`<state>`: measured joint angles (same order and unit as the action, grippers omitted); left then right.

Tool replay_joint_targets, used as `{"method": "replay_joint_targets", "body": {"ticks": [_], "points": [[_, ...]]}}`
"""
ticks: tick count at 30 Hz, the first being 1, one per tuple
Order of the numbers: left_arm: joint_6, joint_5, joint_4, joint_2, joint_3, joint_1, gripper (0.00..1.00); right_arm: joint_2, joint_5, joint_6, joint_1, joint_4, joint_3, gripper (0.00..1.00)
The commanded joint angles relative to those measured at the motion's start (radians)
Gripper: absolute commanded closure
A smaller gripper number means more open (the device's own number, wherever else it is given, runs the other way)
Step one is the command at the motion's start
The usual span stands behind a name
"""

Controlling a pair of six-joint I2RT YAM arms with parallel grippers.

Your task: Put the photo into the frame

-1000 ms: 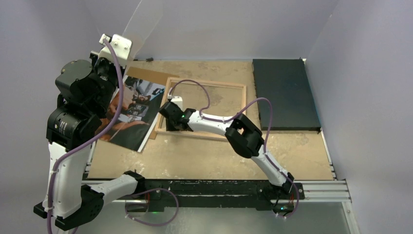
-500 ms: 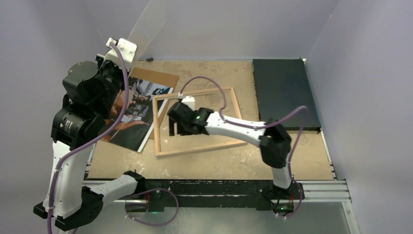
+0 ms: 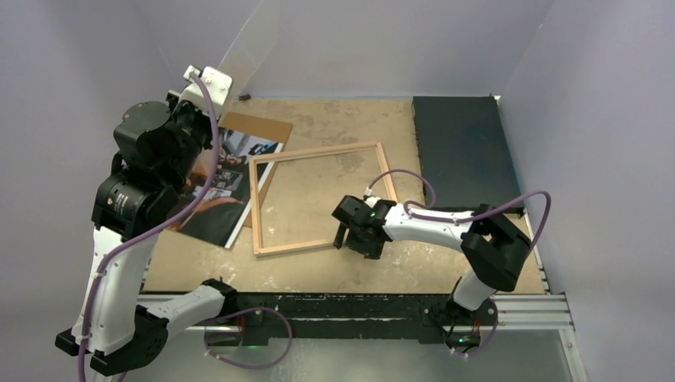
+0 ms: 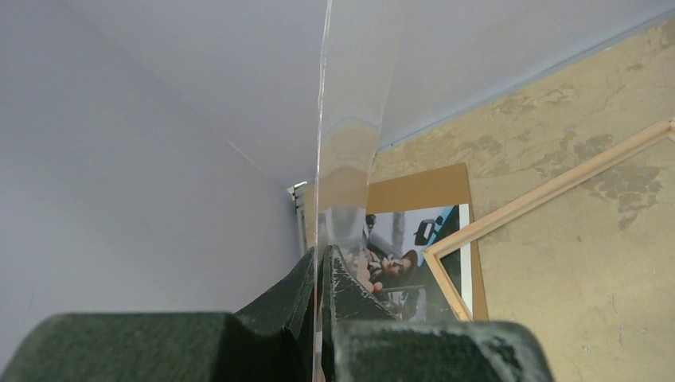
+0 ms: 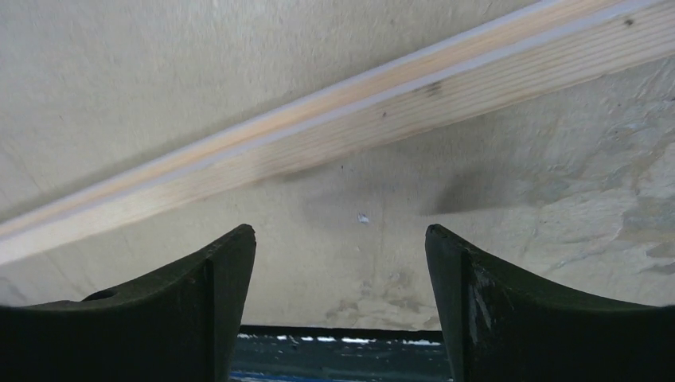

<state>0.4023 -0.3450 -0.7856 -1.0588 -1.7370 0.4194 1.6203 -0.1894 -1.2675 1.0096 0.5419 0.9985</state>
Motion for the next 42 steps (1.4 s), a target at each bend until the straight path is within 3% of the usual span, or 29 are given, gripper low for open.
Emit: {"method": "replay_joint_targets", "body": {"ticks": [1, 6, 15, 23, 27, 33, 38, 42], "points": [[-0.008, 0.014, 0.076, 0.013, -0.006, -0.001, 1.00, -0.041, -0.014, -0.123, -0.026, -0.055, -0.019, 0.20], [-0.004, 0.014, 0.069, 0.011, -0.007, -0.001, 1.00, -0.060, 0.009, -0.135, -0.032, -0.200, -0.074, 0.21], [0.002, 0.017, 0.062, 0.005, -0.009, -0.001, 1.00, -0.026, -0.067, -0.304, -0.045, -0.140, -0.060, 0.24], [0.001, 0.015, 0.060, 0.003, -0.016, -0.001, 1.00, 0.096, -0.090, -0.290, -0.070, -0.114, 0.018, 0.31], [0.001, 0.014, 0.058, 0.005, -0.013, 0.000, 1.00, 0.137, -0.121, -0.275, -0.089, -0.098, 0.058, 0.42], [0.009, 0.009, 0.058, 0.008, -0.012, -0.001, 1.00, 0.097, -0.201, -0.172, -0.129, -0.070, 0.085, 0.72], [0.010, 0.009, 0.064, 0.012, -0.005, -0.001, 1.00, 0.018, -0.253, 0.001, -0.150, -0.062, 0.086, 0.87], [0.005, 0.013, 0.065, 0.011, -0.002, -0.001, 1.00, -0.014, -0.254, 0.148, -0.204, -0.060, 0.093, 0.93]]}}
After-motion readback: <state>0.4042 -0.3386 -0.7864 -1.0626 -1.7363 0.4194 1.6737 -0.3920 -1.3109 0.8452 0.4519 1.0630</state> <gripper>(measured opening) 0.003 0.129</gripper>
